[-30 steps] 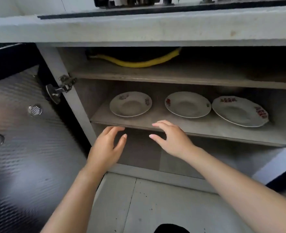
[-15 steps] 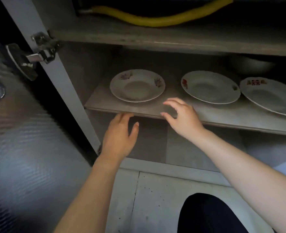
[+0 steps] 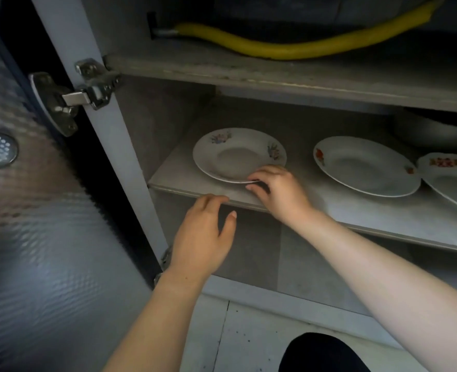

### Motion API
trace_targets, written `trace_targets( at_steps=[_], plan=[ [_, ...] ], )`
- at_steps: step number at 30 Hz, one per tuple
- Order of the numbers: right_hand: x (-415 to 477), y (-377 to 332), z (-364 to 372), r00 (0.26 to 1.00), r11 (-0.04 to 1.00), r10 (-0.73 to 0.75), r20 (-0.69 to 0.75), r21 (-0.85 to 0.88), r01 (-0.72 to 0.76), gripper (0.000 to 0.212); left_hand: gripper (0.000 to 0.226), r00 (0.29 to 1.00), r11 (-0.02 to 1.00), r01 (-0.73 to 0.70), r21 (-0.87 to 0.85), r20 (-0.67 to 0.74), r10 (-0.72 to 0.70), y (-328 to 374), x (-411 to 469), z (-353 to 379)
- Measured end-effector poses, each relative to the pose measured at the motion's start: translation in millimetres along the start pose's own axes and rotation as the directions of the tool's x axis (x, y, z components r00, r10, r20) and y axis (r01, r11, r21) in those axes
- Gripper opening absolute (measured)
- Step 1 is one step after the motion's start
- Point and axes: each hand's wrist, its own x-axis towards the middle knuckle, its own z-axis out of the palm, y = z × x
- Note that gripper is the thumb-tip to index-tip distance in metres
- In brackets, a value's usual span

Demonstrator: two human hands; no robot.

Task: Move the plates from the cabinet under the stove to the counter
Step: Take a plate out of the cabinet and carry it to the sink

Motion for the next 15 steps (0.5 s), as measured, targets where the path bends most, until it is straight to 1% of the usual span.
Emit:
trace_targets(
  at_steps=[4,12,15],
  plan=[
    [1.3,0.9,0.6,0.999,1.0,-0.016,-0.031,0.015,0.017,0.013,0.033,0.999,0.999,0.03,-0.029,-0.013,-0.03,-10.6,0.4,-0.4],
    [-5.8,4.1,-7.9,0.997,0.998,-0.07,-0.025,0.003,0.07,0.013,0.033,0.991,0.988,0.132,-0.079,-0.025,-0.134,-15.2,9.4,-1.4],
    [-16.3,7.7,-17.2,0.995,0.995,-0.097,-0.02,0.003,0.097,0.013,0.034,0.984,0.979,0.166,-0.119,-0.051,-0.173,-16.1,13.3,-0.2]
  ],
)
